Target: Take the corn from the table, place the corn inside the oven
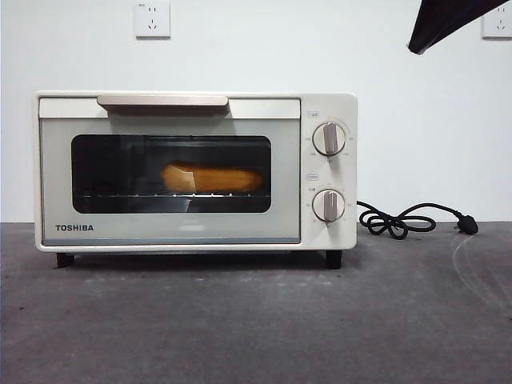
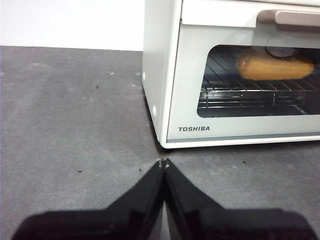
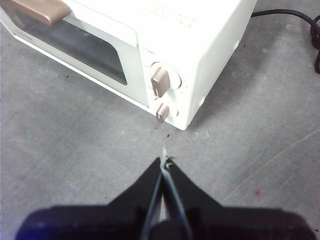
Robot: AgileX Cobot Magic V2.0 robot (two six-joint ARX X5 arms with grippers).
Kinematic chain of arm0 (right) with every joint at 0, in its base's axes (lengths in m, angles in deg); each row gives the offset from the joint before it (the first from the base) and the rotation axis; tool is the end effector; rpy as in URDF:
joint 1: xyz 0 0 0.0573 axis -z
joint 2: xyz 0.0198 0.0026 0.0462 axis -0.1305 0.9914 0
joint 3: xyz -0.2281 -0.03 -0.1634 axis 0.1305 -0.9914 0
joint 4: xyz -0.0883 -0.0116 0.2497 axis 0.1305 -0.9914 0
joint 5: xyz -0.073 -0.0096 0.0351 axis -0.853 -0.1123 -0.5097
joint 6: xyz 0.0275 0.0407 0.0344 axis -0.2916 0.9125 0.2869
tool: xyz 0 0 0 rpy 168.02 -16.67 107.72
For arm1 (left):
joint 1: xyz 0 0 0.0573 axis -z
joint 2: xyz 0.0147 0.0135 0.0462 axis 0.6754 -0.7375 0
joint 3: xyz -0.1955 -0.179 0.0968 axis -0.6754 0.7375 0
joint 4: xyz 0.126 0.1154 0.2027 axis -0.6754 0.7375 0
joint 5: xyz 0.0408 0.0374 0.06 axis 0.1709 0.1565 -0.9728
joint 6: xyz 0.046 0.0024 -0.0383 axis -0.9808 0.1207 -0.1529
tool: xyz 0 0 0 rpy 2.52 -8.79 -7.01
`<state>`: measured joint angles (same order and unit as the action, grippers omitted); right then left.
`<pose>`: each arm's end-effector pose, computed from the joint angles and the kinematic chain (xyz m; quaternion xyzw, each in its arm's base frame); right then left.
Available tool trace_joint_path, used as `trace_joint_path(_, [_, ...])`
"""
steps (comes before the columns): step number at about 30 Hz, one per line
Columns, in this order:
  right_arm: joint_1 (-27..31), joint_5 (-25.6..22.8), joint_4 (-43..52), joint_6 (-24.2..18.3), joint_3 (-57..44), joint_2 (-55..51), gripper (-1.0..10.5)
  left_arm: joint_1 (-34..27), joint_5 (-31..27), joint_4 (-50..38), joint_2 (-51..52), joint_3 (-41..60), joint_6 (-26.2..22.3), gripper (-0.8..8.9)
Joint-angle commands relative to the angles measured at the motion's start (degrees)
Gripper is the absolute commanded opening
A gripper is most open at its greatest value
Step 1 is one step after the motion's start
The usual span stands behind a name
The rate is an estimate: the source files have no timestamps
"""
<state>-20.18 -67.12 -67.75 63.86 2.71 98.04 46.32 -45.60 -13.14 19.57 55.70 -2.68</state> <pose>0.1989 0.1070 0.3476 -0.1228 0.3403 0.2678 0.8930 0.1001 -0.0088 0.1512 -0.0424 0.0862 -0.0567 0.9938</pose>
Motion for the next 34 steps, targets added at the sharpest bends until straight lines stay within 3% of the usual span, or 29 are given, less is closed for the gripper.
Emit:
trace_joint_path(1, [0.4,-1.7,0.5,-2.4,0.2,0.1,0.0,-0.2,-0.1,-0.7,0.1,0.6,-0.7,-0.04])
trace_joint_path(4, [1.6,-4.6,0.7,-3.0,0.1,0.1,0.0,-0.2,-0.1,-0.7,0.1,0.6,-0.7,-0.04])
trace_joint_path(10, [8.5,-4.1,5.3,-1.2,-4.3,-2.9,0.0,-0.2,-0.1,-0.7,0.1,0.6,-0.7,-0.04])
trace_joint_path(16, [17.5,-3.8,18.9,3.5,-18.9,-13.5,0.0,-0.2,-0.1,-0.7,0.1,0.6,-0.7,-0.04])
trace_joint_path(21, [23.7,-3.8,27.7,4.0,-32.6,-24.9,0.0,-0.2,-0.1,-0.7,0.1,0.5,-0.7,-0.04])
trace_joint_path(34, [28.6,-4.6,32.1,4.3,-53.6,-47.6,0.0,-0.2,-0.1,-0.7,0.1,0.5,-0.7,-0.04])
